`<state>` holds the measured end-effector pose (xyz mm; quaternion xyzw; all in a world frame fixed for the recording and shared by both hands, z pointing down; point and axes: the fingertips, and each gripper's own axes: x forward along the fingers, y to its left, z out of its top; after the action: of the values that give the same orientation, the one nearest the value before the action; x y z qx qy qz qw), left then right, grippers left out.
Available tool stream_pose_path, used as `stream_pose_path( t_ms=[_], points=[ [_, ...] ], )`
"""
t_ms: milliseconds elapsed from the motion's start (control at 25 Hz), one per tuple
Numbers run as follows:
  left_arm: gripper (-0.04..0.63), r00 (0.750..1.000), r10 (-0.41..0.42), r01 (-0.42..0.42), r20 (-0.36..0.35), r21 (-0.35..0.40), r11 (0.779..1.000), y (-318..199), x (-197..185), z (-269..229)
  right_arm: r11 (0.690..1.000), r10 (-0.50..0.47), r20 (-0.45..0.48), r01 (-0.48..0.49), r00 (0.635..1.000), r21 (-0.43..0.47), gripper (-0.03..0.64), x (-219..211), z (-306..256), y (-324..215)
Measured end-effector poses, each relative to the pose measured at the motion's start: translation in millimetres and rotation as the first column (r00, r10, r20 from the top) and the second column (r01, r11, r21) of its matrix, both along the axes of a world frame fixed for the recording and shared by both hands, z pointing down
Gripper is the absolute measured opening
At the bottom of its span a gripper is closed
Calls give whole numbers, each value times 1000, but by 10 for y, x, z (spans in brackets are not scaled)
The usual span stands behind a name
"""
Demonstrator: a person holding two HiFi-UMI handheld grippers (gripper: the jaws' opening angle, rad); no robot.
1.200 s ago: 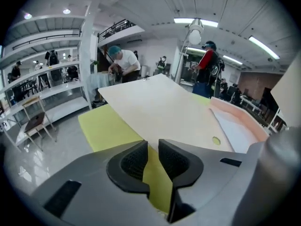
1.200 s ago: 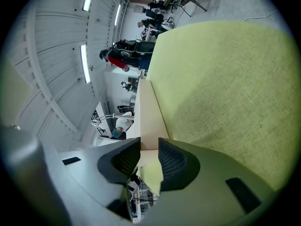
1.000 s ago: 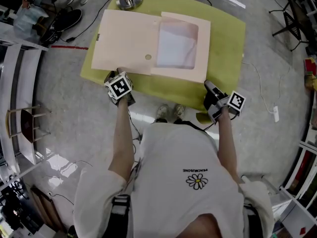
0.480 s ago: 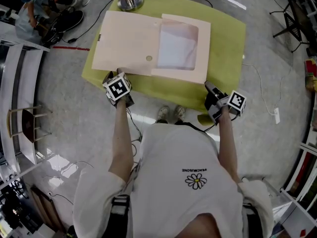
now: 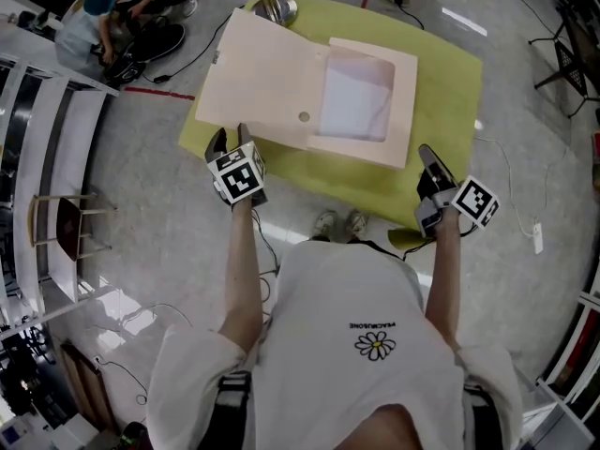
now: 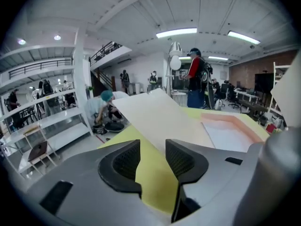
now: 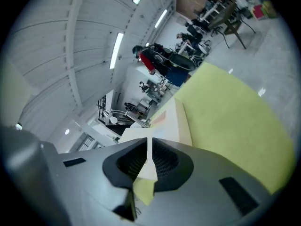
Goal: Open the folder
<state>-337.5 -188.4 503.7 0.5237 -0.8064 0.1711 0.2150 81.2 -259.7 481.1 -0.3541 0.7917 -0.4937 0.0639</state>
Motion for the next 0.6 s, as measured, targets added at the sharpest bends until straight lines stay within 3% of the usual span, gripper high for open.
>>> stream_pose_path(
  t_ms=[120, 240, 400, 600],
  points=[
    [160, 999, -44, 42, 8, 147, 988, 27, -88, -469, 991, 2, -127, 15, 992, 132, 32, -35, -286, -120],
    [160, 997, -70, 57, 30, 307, 950, 32, -80, -1060, 962, 57, -282, 23, 958, 273, 27, -12, -591, -226],
    [132, 989, -45, -23, 142, 448, 894, -8, 152, -1794, 872, 188, -429, 52, 883, 488, 21, -61, -1125, -244],
    [94, 969, 39, -172, 243, 556, 813, -30, 812, -2431, 738, 338, -455, 68, 824, 671, 23, -275, -1653, -23]
  ],
)
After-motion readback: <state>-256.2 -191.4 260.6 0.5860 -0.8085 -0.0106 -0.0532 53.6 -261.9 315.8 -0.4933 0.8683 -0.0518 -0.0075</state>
